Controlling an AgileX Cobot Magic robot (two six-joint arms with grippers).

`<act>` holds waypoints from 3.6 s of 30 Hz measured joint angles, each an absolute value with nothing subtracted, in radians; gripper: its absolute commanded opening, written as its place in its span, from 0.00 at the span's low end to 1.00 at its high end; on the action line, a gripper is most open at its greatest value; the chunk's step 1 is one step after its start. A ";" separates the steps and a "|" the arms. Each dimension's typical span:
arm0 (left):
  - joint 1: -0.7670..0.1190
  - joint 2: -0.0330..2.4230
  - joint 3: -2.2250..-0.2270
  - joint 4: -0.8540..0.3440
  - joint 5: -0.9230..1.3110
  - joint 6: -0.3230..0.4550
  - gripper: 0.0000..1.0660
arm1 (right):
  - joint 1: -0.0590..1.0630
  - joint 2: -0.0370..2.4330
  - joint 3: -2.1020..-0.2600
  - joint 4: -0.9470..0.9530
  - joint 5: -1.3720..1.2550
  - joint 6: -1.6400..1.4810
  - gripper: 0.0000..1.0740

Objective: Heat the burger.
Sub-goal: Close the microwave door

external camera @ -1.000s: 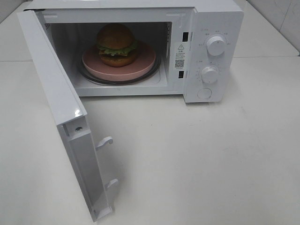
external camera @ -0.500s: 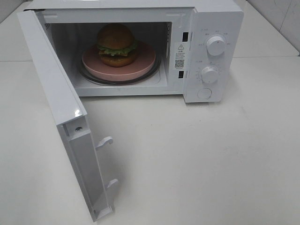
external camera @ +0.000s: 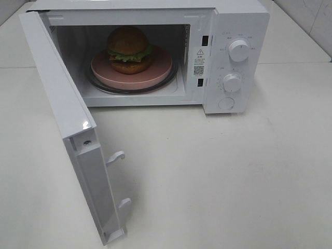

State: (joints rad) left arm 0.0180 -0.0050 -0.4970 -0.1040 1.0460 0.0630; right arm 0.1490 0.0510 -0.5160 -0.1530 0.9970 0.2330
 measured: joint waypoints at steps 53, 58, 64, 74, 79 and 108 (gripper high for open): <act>0.018 -0.005 -0.497 -0.104 1.046 0.063 0.82 | 0.114 -0.003 -0.505 -0.152 1.005 0.232 0.71; 0.018 -0.005 -0.497 -0.102 1.046 0.062 0.82 | 0.114 -0.003 -0.505 -0.152 1.005 0.232 0.71; 0.018 -0.005 -0.497 -0.097 1.046 0.062 0.82 | 0.114 -0.003 -0.505 -0.152 1.005 0.232 0.71; 0.018 -0.005 -0.521 -0.104 1.028 0.062 0.75 | 0.114 -0.003 -0.505 -0.152 1.005 0.232 0.71; 0.018 0.051 -0.535 -0.106 0.912 0.062 0.47 | 0.114 -0.003 -0.505 -0.152 1.005 0.232 0.71; 0.018 0.636 -0.274 -0.113 -0.207 0.069 0.00 | 0.114 -0.003 -0.505 -0.152 1.005 0.232 0.71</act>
